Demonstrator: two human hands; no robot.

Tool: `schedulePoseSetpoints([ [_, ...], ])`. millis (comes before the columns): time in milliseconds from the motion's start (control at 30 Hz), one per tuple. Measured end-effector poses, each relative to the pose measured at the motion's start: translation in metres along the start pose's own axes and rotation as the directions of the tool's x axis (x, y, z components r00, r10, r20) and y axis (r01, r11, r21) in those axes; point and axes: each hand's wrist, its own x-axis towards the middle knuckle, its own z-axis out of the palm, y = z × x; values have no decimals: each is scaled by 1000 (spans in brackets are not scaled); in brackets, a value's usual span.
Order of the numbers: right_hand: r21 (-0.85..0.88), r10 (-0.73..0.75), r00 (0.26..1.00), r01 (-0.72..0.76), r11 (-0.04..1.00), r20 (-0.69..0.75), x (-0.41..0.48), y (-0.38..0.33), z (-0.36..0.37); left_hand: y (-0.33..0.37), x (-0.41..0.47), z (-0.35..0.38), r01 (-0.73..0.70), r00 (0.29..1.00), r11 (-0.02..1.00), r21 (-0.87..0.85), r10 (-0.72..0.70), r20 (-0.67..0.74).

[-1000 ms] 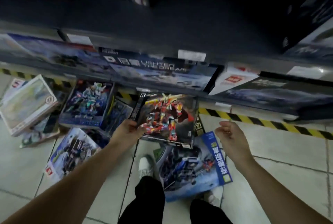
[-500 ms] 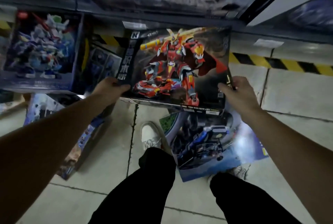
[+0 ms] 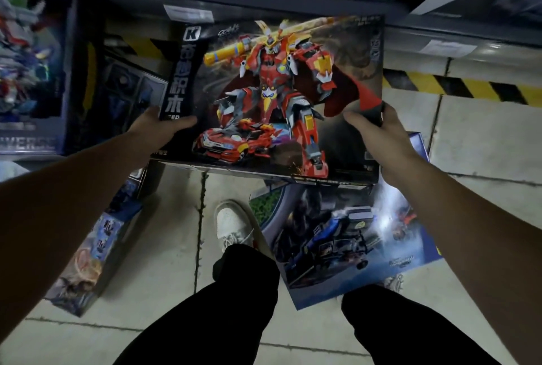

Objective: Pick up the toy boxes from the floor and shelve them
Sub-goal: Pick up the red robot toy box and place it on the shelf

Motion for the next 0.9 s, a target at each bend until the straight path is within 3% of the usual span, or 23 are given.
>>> schedulePoseSetpoints([
  [133,43,-22,1000,23,999,-23,-1,-2,5,24,-38,3,-16,999,999,-28,17,44],
  [567,26,-71,997,72,997,-12,-80,-16,-23,18,-136,-17,-140,985,989,41,143,-98],
  [900,-9,-251,967,251,968,-43,-197,-80,-93,35,-278,-66,-241,944,970,-18,230,-236],
])
